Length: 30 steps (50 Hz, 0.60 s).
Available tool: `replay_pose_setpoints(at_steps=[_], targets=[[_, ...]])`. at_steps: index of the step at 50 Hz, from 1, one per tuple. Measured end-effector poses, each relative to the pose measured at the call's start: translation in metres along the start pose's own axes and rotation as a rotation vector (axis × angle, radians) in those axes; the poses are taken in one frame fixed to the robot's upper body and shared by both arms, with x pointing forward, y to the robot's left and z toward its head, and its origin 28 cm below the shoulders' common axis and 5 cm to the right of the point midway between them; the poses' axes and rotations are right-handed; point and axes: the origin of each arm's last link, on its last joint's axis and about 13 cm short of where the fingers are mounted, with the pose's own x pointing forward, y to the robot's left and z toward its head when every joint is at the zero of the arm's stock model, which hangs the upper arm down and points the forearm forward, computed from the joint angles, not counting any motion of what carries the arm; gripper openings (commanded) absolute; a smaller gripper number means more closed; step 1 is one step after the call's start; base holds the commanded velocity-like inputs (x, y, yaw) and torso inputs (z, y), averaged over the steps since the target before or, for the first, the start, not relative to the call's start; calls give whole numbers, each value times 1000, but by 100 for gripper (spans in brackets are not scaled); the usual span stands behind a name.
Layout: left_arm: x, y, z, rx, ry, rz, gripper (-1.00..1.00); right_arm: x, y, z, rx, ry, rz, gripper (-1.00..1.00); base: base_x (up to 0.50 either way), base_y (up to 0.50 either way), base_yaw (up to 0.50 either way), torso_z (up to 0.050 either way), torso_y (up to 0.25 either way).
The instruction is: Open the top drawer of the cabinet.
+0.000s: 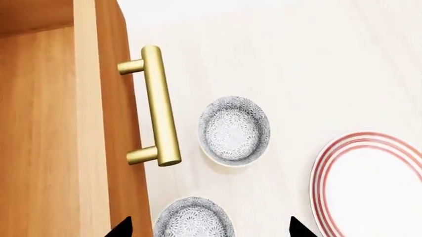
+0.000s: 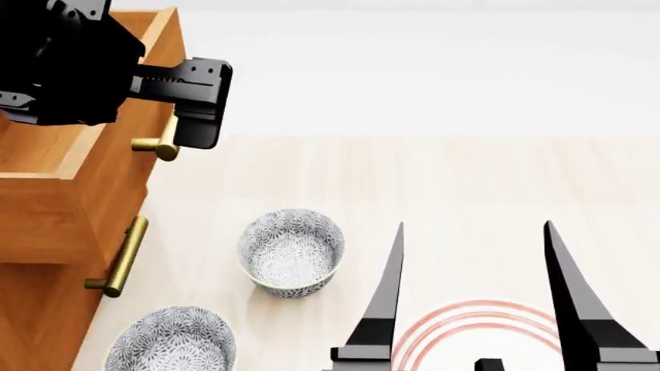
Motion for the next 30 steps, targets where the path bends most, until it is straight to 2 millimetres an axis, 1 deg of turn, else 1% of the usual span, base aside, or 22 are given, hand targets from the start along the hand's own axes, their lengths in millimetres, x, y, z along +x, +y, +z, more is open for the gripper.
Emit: replay_pose_setpoints(at_steps=[16, 30], targets=[[-5, 9, 3, -18, -32, 20, 100, 0, 1, 0, -1, 1, 2, 100, 0, 0, 0, 0, 0], [-2, 20, 2, -48, -41, 48, 100, 0, 1, 0, -3, 2, 3, 100, 0, 0, 0, 0, 0]])
